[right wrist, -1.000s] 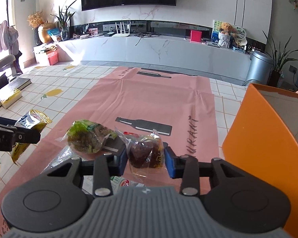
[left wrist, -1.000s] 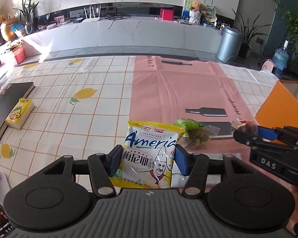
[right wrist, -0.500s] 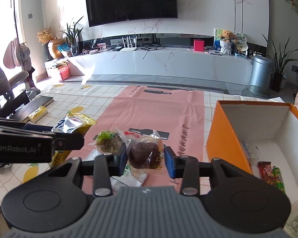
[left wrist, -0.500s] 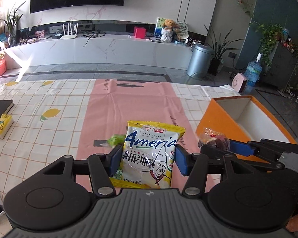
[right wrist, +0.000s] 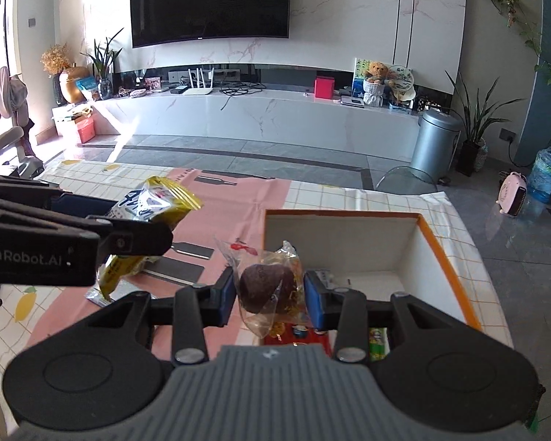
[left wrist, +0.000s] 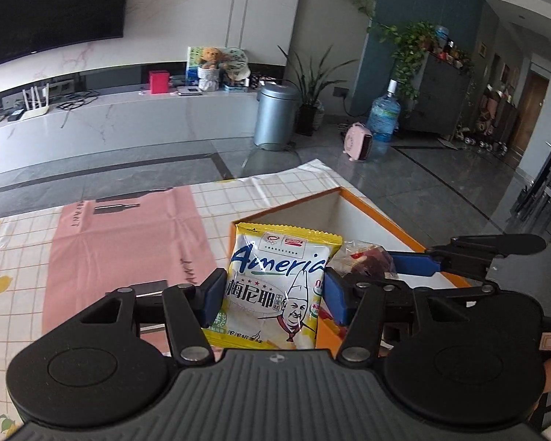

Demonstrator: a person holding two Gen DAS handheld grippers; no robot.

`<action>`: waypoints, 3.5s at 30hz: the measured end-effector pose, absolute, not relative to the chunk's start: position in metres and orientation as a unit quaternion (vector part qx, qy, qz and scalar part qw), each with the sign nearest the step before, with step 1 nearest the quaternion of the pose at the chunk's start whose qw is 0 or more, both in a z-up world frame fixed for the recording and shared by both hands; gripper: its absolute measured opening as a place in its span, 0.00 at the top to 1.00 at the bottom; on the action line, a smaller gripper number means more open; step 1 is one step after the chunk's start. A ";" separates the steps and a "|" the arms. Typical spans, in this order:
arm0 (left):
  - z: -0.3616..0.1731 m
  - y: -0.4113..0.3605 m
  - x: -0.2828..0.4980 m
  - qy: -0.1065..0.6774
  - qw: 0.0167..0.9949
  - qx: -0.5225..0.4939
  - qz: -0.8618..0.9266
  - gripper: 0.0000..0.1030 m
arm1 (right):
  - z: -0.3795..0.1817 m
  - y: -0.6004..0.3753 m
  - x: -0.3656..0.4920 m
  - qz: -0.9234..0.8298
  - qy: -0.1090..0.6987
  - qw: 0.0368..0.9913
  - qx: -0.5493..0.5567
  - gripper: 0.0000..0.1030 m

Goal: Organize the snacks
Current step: 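Carry both held bags up and over the orange box, then open both tools to drop the bags into the orange box, then move both open tools back over the remaining snacks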

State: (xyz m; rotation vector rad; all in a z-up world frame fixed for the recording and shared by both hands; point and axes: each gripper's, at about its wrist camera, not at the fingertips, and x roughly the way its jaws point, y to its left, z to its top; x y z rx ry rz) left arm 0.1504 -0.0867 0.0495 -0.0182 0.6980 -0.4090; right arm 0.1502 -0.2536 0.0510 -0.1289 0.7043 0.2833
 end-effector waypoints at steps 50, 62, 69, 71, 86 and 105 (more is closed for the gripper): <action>-0.049 -0.222 0.267 0.438 0.838 0.235 -0.226 0.24 | -0.042 -0.318 0.258 0.114 0.472 0.834 -0.262 0.55; 0.010 -0.183 0.212 0.365 0.895 0.168 -0.195 0.23 | 0.011 -0.320 0.220 0.081 0.446 0.877 -0.159 0.43; 0.029 -0.138 0.169 0.349 0.913 0.135 -0.164 0.23 | 0.029 -0.300 0.179 0.057 0.419 0.900 -0.106 0.43; 0.031 -0.126 0.158 0.348 0.915 0.127 -0.158 0.22 | 0.035 -0.294 0.167 0.057 0.407 0.908 -0.083 0.43; 0.003 -0.010 0.096 0.383 0.919 0.035 -0.088 0.21 | 0.029 -0.190 0.095 0.104 0.346 0.933 0.007 0.42; -0.059 0.092 0.089 0.426 0.900 -0.067 -0.066 0.19 | -0.064 -0.097 0.112 0.122 0.416 0.901 -0.017 0.41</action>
